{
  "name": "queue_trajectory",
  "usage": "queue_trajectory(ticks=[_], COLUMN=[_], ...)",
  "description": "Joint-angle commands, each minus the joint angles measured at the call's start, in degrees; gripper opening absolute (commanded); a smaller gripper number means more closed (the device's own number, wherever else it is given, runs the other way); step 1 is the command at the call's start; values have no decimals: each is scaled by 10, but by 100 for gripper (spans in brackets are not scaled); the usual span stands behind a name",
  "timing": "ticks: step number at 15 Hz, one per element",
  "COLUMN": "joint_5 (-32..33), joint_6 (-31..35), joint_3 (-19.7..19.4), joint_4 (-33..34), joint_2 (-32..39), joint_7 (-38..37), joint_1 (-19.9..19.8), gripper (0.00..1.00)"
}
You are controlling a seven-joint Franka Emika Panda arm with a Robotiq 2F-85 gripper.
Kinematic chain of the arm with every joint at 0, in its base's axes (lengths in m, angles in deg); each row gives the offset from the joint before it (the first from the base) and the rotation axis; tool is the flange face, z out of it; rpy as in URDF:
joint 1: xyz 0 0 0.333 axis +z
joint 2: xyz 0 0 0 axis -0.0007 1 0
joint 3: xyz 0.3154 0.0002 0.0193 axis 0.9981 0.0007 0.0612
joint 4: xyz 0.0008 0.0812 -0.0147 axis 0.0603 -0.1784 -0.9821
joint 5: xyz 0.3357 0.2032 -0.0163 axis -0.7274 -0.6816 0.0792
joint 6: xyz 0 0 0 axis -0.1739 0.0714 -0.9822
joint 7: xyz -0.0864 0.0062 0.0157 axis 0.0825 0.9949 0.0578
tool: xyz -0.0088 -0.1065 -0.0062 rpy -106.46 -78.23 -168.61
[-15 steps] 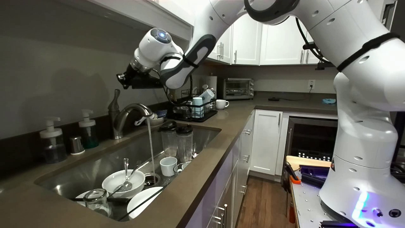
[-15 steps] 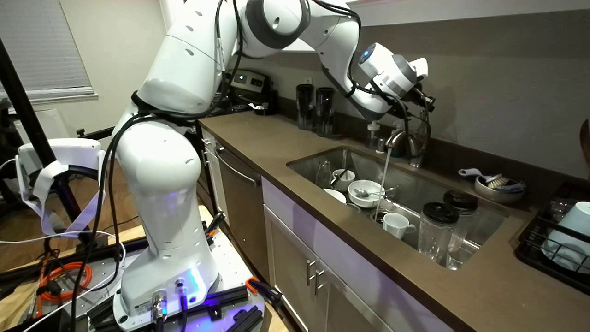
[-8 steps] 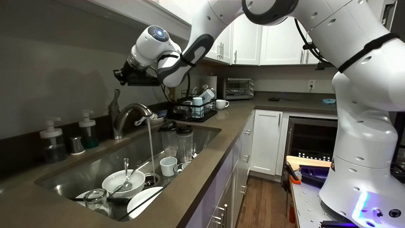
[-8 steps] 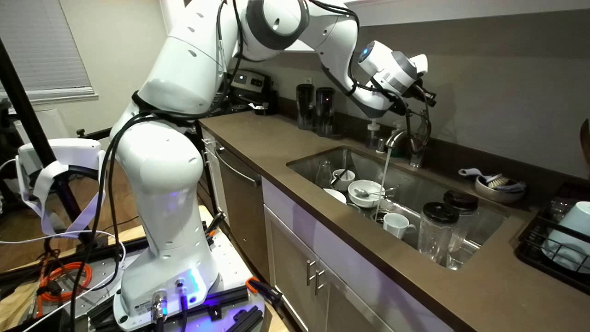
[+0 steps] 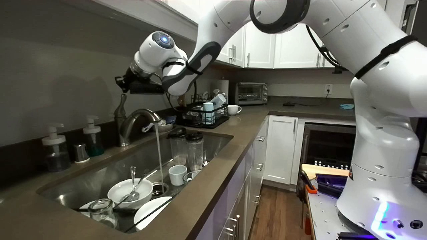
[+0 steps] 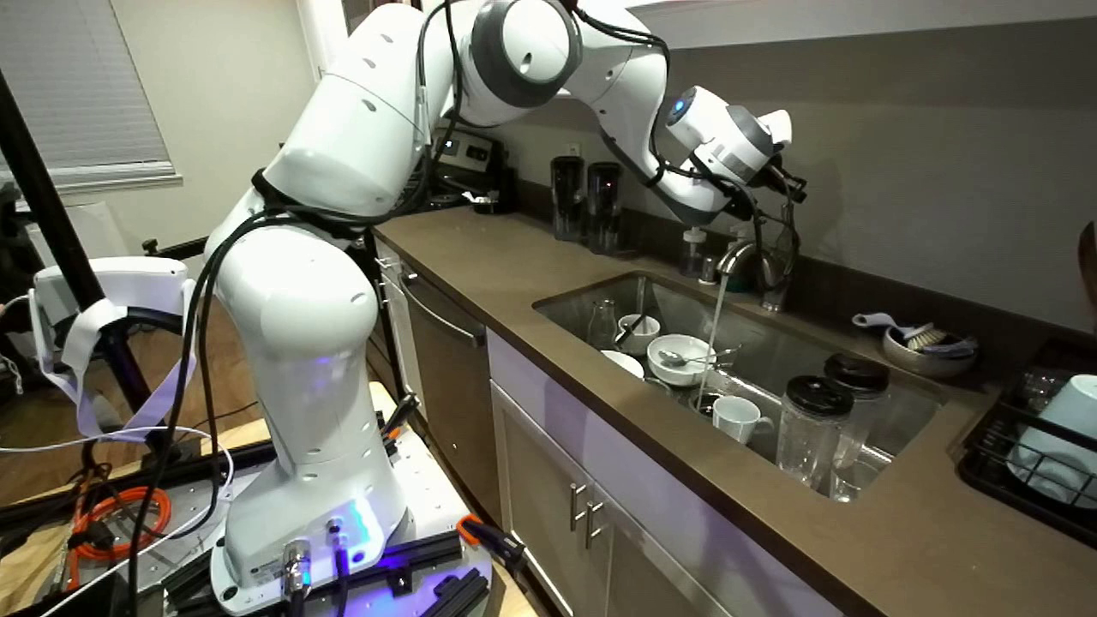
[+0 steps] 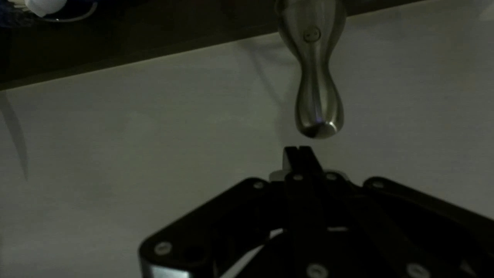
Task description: Push the faucet handle downwards
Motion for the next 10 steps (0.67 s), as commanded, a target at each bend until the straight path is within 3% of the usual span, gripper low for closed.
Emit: queue_trajectory(ticks=[1, 10], joint_5=[-6, -7], joint_6=[15, -2], joint_3=[-6, 54], joint_4=[36, 0], joint_2=[24, 3], joint_7=[-14, 37], joint_1=[-1, -34], gripper=[4, 4])
